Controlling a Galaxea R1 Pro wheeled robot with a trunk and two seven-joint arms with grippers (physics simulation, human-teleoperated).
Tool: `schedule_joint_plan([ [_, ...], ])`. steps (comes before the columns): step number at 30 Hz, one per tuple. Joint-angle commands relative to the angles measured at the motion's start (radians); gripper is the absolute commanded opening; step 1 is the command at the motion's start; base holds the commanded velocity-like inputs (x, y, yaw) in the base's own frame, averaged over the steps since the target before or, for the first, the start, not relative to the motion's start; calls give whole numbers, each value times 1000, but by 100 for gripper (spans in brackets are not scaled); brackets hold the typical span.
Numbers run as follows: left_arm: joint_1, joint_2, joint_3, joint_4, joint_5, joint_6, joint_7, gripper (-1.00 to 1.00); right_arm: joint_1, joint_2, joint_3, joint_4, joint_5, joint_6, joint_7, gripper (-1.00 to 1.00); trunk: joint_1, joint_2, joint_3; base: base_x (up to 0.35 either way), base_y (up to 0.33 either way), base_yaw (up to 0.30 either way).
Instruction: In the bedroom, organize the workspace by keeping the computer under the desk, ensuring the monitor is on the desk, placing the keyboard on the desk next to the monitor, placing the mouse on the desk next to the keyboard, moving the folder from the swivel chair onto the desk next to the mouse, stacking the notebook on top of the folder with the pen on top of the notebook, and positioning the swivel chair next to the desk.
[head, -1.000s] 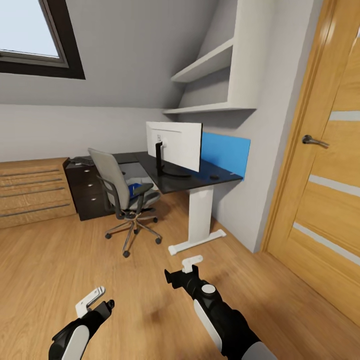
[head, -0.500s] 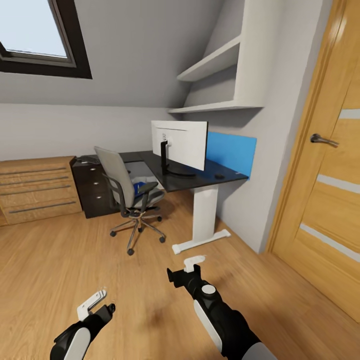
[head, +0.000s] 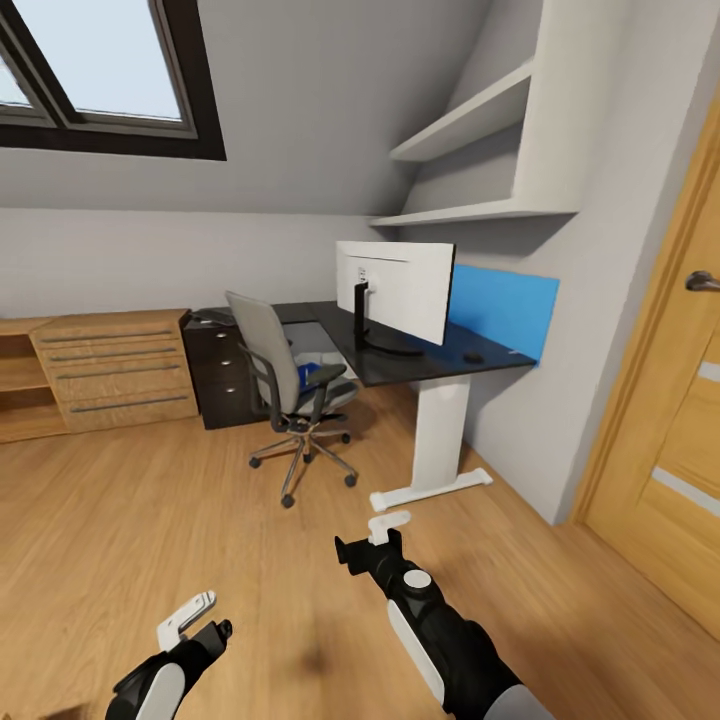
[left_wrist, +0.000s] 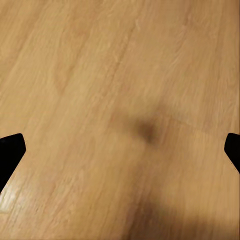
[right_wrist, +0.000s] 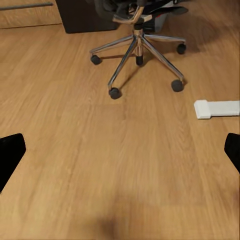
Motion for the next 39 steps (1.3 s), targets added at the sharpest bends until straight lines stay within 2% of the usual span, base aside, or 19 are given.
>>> schedule_joint_plan([
  [1, -1, -1, 1, 0, 10, 2, 7, 100, -1, 0, 2, -1, -8, 4, -7, 100, 0, 0, -1, 231, 0, 174],
  [23, -1, 0, 1, 22, 10, 1, 6, 100, -1, 0, 7, 0, -1, 1, -7, 100, 0, 0, -1, 316, 15, 25],
  [39, -1, 0, 2, 24, 10, 1, 6, 100, -1, 0, 7, 4, -1, -3, -7, 100, 0, 0, -1, 316, 150, 0],
])
